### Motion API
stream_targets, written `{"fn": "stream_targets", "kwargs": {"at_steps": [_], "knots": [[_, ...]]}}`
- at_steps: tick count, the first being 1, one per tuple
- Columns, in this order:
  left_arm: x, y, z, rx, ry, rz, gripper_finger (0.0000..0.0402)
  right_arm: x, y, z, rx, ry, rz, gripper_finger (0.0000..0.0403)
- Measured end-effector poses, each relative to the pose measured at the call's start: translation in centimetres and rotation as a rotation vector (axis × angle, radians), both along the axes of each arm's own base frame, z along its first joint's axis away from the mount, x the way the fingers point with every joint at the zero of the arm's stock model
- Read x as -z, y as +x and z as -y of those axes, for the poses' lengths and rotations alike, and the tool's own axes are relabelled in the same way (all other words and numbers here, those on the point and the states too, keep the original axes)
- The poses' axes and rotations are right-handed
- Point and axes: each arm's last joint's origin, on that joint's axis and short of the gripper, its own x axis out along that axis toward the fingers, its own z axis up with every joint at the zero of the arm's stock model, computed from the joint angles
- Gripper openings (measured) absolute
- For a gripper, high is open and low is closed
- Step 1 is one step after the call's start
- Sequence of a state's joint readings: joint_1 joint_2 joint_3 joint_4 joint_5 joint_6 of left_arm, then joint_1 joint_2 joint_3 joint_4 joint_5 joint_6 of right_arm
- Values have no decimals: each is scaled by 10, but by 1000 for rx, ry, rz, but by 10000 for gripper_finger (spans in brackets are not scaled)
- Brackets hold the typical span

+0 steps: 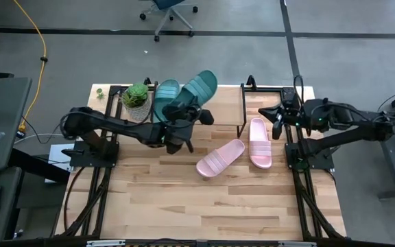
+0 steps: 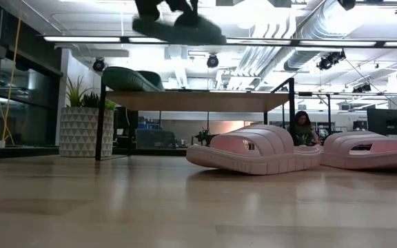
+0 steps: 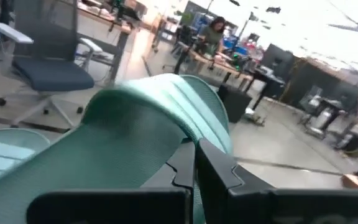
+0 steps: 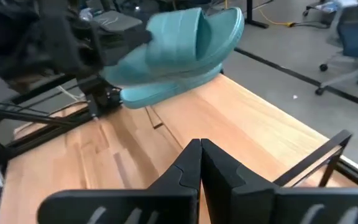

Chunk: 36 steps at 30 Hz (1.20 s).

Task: Pick and place slides into the shelf
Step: Put the green slide on the shelf

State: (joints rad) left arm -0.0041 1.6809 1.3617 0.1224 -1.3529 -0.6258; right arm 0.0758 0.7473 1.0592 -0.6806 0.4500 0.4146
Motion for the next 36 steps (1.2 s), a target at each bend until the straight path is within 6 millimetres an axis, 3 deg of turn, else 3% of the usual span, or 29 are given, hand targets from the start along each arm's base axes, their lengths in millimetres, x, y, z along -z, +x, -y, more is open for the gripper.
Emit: {"fn": "stream_targets", "kwargs": {"at_steps": [7,25,36], "knots": [[13,14,-13,-32,-1,57,0,-2,-4,1,0,18,27,0],[39,25,-46,-41,-32,62,0,-2,-4,1,16,20,26,0],[67,38,-48,-18,-73,105,0,-2,-4,1,20,9,22,0]]}}
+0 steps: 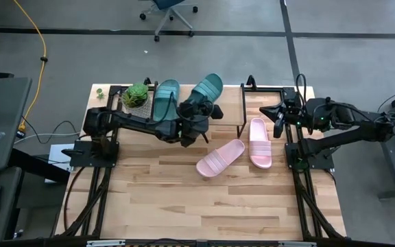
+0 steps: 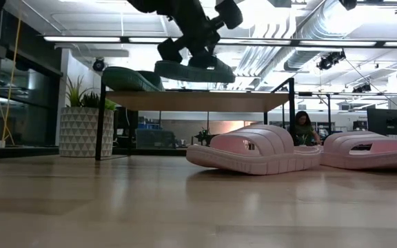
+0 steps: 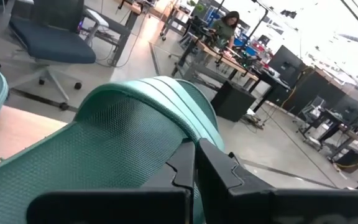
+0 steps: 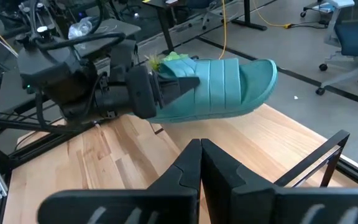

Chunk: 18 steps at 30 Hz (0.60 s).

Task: Pick and place slides into the shelf
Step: Put the green slide on the shelf

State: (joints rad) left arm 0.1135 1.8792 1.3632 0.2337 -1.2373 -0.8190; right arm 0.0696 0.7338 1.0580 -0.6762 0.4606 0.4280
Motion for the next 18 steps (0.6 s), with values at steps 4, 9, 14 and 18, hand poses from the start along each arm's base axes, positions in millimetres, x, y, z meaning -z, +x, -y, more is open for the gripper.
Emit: {"fn": "stream_targets", "kwargs": {"at_steps": [4,9,14,18], "knots": [[1,0,0,0,-1,-8,0,0,0,0,0,0,0,0],[3,0,-3,20,-12,-23,11,0,0,0,0,0,0,0],[4,0,-11,75,-37,-14,50,0,0,0,-4,2,0,0],[3,0,-12,73,-37,-13,85,0,0,0,-16,6,-1,0]]}}
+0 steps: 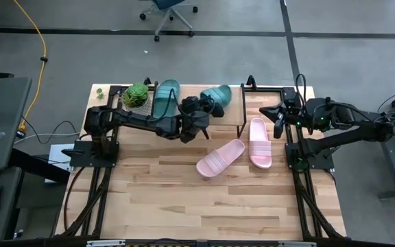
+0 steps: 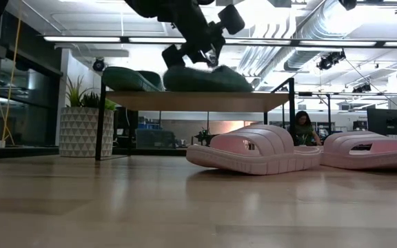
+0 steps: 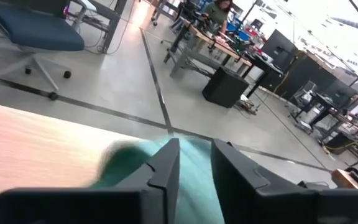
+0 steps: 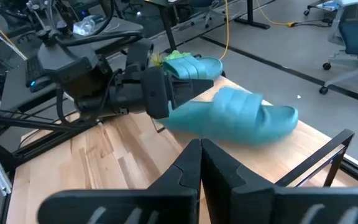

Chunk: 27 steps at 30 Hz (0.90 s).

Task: Pick and place slides into the shelf
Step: Put the green slide on the shelf

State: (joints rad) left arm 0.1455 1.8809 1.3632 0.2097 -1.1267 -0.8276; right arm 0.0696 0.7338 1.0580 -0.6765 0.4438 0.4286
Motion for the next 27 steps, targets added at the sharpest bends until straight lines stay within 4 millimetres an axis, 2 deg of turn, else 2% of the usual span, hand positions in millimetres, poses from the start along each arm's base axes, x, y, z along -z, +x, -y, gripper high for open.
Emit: {"fn": "stream_targets", "kwargs": {"at_steps": [7,12,16,19,24,27], "knots": [[0,0,1,-1,3,-4,117,0,0,0,-6,3,0,0],[-4,0,1,2,12,18,118,0,0,0,-6,1,-1,0],[-18,2,1,50,69,24,110,0,0,0,-6,1,-1,0],[-35,6,2,175,222,-77,102,0,0,0,-6,1,-1,0],[-70,10,9,474,657,-391,84,0,-1,0,-7,2,-1,0],[-99,4,14,605,765,-583,70,1,-1,0,-10,3,-10,0]]}}
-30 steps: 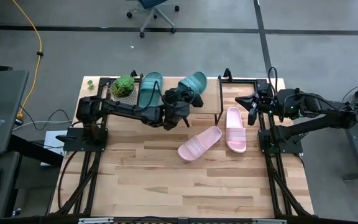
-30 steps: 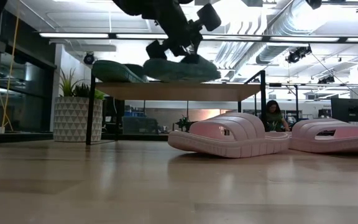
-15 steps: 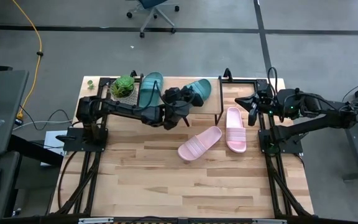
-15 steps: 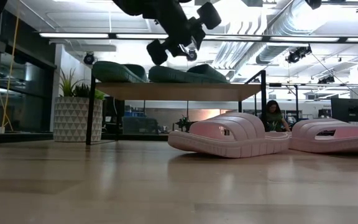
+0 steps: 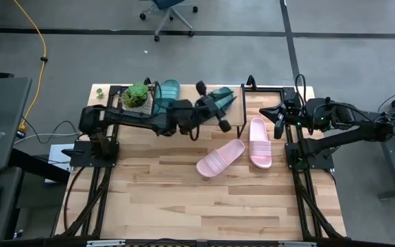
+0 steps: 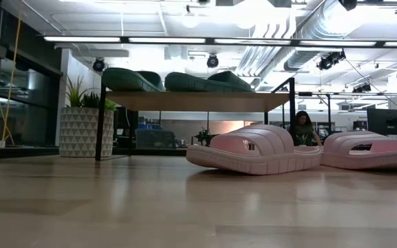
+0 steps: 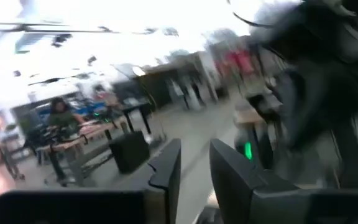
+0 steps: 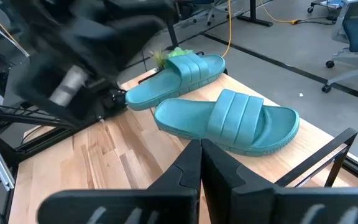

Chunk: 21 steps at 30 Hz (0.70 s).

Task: Pick and place slides into the shelf
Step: Put the green slide on the shelf

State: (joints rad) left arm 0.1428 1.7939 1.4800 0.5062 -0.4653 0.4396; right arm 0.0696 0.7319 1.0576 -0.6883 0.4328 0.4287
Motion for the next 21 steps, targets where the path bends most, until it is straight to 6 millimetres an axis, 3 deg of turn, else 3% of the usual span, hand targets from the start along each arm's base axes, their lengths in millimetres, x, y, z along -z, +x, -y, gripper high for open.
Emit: {"fn": "stream_targets", "kwargs": {"at_steps": [6,9,13,21], "knots": [[-53,-27,3,25,177,-640,37,1,0,0,9,12,-2,0],[-76,-45,2,50,286,-867,22,0,0,1,36,6,4,0],[-78,-61,-10,156,313,-1050,11,0,-1,2,81,12,15,0],[-68,-86,-68,262,251,-1154,37,-4,0,4,186,66,97,0]]}}
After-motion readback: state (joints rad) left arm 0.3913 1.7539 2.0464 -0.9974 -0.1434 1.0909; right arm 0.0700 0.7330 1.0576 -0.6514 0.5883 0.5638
